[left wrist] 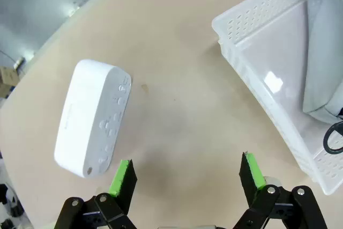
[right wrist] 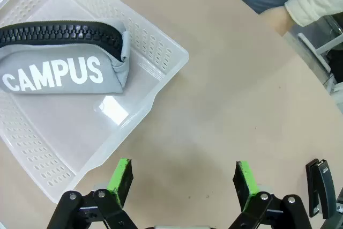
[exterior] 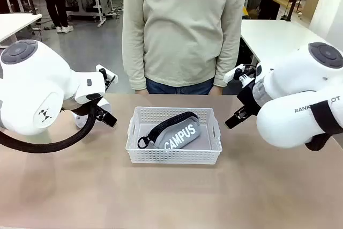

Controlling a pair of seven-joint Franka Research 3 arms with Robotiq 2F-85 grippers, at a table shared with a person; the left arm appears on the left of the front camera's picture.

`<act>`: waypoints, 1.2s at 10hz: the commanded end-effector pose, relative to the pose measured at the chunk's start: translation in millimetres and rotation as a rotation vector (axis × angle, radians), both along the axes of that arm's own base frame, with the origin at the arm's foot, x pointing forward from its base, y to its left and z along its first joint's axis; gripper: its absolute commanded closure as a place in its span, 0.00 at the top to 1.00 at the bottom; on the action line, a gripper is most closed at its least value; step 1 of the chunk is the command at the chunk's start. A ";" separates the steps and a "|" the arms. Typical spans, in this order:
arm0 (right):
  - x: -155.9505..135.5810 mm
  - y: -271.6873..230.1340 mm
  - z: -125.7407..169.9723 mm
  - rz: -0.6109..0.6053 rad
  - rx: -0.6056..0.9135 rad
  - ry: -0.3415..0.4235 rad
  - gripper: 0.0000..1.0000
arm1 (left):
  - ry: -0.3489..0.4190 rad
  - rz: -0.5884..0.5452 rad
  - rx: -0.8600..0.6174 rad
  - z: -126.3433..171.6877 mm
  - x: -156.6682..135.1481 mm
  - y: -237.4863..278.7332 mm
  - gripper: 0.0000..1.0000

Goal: Efficiently arrange items inside the basket to fit them all.
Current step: Pick up the Digital clock and place it inside the Organizing basket.

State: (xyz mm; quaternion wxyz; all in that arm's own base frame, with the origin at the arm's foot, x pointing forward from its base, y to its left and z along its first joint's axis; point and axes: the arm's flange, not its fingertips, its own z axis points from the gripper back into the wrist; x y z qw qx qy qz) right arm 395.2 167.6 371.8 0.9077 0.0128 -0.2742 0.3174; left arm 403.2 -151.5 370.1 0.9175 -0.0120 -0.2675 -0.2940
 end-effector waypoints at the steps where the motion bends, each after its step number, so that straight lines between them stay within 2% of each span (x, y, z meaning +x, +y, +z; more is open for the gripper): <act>1: 0.0 0.0 0.0 0.000 0.000 0.000 1.00 | 0.000 0.000 0.000 0.1 0.0 0.0 1.00; 12: 0.0 0.0 0.0 0.000 0.000 0.000 1.00 | 0.000 0.000 0.000 0.1 0.0 0.0 1.00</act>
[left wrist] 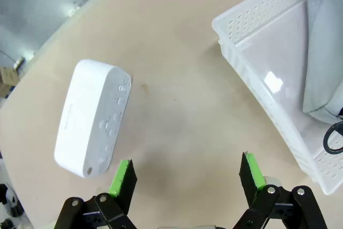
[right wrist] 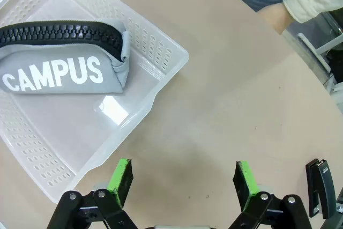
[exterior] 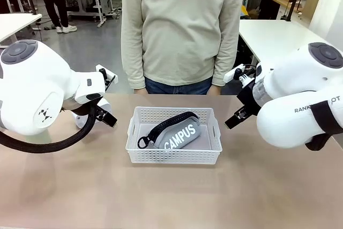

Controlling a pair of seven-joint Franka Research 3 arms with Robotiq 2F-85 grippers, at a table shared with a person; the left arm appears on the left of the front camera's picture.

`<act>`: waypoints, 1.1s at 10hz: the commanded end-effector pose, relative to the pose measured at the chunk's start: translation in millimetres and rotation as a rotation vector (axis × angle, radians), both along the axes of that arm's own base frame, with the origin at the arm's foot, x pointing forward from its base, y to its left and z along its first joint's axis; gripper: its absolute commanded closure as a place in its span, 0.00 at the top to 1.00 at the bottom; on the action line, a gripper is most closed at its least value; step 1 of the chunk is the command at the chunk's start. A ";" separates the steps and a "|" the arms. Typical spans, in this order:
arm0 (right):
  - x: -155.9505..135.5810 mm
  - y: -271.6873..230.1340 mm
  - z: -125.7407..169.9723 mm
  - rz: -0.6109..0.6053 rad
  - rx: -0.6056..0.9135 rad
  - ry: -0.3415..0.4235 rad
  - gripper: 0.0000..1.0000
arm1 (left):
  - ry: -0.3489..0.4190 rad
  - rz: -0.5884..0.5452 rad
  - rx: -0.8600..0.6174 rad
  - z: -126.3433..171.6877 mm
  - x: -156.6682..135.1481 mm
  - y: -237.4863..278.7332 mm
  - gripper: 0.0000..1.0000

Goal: Efficiently arrange items inside the basket to fit them all.
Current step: Pick up the Digital clock and place it inside the Organizing basket.

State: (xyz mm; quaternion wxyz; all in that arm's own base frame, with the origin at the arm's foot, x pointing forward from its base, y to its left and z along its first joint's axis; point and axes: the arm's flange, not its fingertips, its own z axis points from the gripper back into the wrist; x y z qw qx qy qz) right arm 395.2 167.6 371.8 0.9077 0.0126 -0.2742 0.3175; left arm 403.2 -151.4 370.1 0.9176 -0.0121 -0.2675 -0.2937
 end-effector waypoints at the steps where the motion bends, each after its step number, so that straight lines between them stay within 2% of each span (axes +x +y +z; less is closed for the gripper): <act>1: 0.0 0.0 0.0 0.000 0.000 0.000 1.00 | 0.000 -0.001 0.000 0.1 -0.1 -0.1 1.00; 4: 0.0 0.0 0.0 0.000 0.000 0.000 1.00 | 0.000 0.000 0.000 0.0 0.0 0.0 1.00; 5: -4.2 0.0 8.7 0.003 -0.029 -0.020 1.00 | 0.016 -0.071 -0.029 7.5 -6.5 2.8 1.00; 6: -7.4 -4.4 19.5 -0.006 -0.023 0.018 1.00 | 0.031 -0.111 -0.072 18.5 -13.9 9.6 1.00; 8: -26.0 -27.1 54.4 0.019 0.041 0.081 1.00 | 0.057 -0.156 -0.136 53.5 -36.6 37.6 1.00; 9: -43.7 -44.0 79.1 0.055 0.079 0.124 1.00 | 0.047 -0.119 -0.195 76.9 -51.2 57.0 1.00; 10: -61.1 -60.7 102.8 0.037 0.164 0.115 1.00 | 0.042 -0.081 -0.259 97.5 -65.4 77.7 1.00; 11: -77.8 -81.9 127.1 0.000 0.316 0.126 1.00 | 0.057 -0.006 -0.326 117.1 -79.9 98.9 1.00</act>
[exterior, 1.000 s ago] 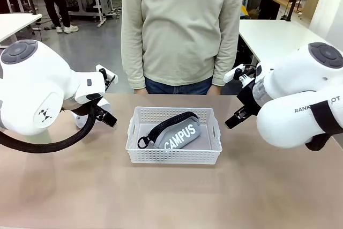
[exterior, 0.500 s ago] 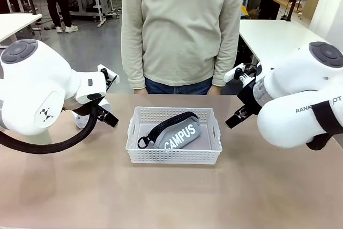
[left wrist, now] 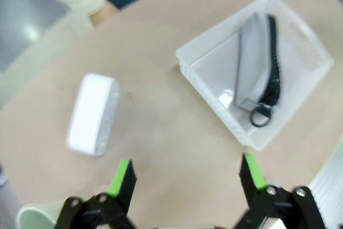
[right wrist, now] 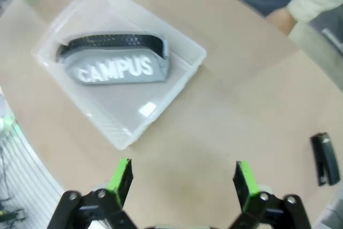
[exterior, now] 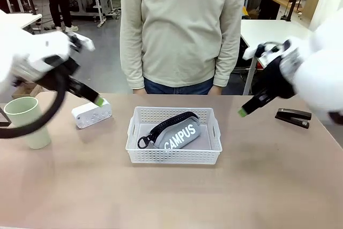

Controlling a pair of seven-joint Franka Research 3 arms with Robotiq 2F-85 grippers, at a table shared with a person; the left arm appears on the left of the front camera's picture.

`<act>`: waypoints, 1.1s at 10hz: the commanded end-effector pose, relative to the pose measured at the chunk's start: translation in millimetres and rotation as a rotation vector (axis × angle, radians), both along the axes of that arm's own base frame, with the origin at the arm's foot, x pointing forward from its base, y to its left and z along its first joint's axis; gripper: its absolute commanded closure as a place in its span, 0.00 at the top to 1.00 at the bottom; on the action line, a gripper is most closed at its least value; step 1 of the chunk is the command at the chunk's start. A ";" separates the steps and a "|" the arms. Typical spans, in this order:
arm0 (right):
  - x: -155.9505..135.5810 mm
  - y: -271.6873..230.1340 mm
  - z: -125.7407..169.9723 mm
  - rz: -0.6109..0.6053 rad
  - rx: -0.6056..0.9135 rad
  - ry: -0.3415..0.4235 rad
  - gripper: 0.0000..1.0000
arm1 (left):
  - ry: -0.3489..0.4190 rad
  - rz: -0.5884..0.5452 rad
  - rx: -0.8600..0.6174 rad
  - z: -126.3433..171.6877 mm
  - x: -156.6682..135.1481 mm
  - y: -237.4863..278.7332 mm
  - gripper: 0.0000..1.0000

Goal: Efficiently arrange items inside the basket to fit them all.
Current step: Pick up the Digital clock and place it inside the Organizing basket.

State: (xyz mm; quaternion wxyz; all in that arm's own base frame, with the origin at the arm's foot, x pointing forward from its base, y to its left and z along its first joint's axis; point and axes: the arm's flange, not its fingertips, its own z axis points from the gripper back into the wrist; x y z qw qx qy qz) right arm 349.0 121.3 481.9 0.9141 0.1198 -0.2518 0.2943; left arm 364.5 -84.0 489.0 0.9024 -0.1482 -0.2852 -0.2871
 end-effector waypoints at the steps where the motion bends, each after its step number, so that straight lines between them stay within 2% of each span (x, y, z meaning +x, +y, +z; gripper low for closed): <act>1: -45.9 -60.1 36.4 -0.089 0.262 0.045 1.00 | 0.060 0.126 -0.136 14.8 -54.2 53.5 1.00; 2: -62.9 -91.9 53.2 -0.160 0.427 0.075 1.00 | 0.089 0.238 -0.259 30.9 -65.6 85.7 1.00; 3: -78.7 -124.6 64.4 -0.187 0.594 0.110 1.00 | 0.101 0.273 -0.394 38.2 -81.2 116.2 1.00; 4: -95.7 -158.7 67.2 -0.196 0.711 0.079 1.00 | 0.099 0.253 -0.564 40.2 -97.4 152.2 1.00; 5: -110.3 -192.6 62.7 -0.223 0.849 0.062 1.00 | 0.083 0.333 -0.727 34.7 -113.5 187.3 1.00; 7: -136.8 -253.0 38.3 -0.335 1.041 0.020 1.00 | 0.045 0.480 -1.008 7.2 -152.6 257.4 1.00; 8: -145.8 -271.2 24.7 -0.386 1.089 0.016 1.00 | 0.025 0.598 -1.110 -8.4 -169.9 284.3 1.00; 9: -152.6 -286.3 10.2 -0.426 1.144 0.018 1.00 | 0.020 0.677 -1.181 -23.3 -180.0 302.6 1.00; 11: -157.7 -300.8 -16.4 -0.514 1.176 0.029 1.00 | 0.025 0.809 -1.218 -34.1 -178.8 297.2 1.00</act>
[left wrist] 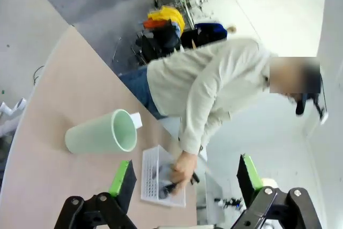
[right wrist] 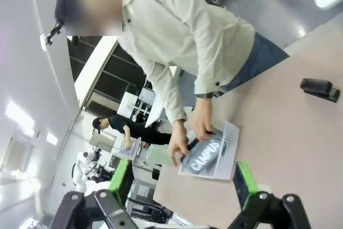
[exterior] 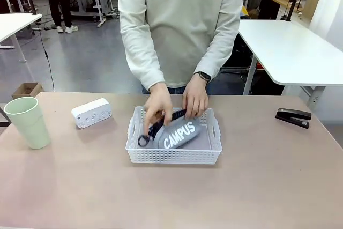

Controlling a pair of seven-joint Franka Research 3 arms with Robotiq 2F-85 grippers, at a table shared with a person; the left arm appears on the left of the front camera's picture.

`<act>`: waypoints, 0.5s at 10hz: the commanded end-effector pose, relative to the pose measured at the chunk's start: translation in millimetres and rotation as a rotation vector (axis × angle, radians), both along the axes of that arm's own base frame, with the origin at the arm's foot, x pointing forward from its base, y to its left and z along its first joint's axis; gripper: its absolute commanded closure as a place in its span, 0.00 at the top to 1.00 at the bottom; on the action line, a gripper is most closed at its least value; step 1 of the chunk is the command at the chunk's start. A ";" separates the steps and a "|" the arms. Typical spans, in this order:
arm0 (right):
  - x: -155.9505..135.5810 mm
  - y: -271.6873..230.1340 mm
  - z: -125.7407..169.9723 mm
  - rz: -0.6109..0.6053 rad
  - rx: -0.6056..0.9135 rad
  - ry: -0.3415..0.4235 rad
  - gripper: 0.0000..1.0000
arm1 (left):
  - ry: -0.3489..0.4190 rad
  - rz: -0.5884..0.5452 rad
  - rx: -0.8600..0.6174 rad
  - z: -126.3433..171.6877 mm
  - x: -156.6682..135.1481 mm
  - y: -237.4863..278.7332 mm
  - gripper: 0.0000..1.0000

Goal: Efficiently arrange items inside the basket to fit them all.
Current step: Pick up the Digital clock and place it inside the Organizing basket.

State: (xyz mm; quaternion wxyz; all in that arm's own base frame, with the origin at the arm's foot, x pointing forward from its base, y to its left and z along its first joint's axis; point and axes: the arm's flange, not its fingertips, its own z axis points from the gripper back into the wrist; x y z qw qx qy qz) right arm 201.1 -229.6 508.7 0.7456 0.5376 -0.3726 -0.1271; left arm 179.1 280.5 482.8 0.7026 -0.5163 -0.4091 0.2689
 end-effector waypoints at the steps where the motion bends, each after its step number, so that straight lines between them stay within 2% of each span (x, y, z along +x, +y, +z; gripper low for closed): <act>1: 2.4 12.8 15.4 0.029 -0.024 -0.022 1.00 | 0.017 0.044 0.053 -28.6 11.9 -70.0 1.00; 2: 2.4 12.8 15.4 0.029 -0.024 -0.022 1.00 | 0.000 0.000 0.000 0.0 0.0 0.0 1.00; 5: 2.4 12.8 15.4 0.029 -0.024 -0.022 1.00 | 0.000 0.000 0.000 0.0 0.0 0.0 1.00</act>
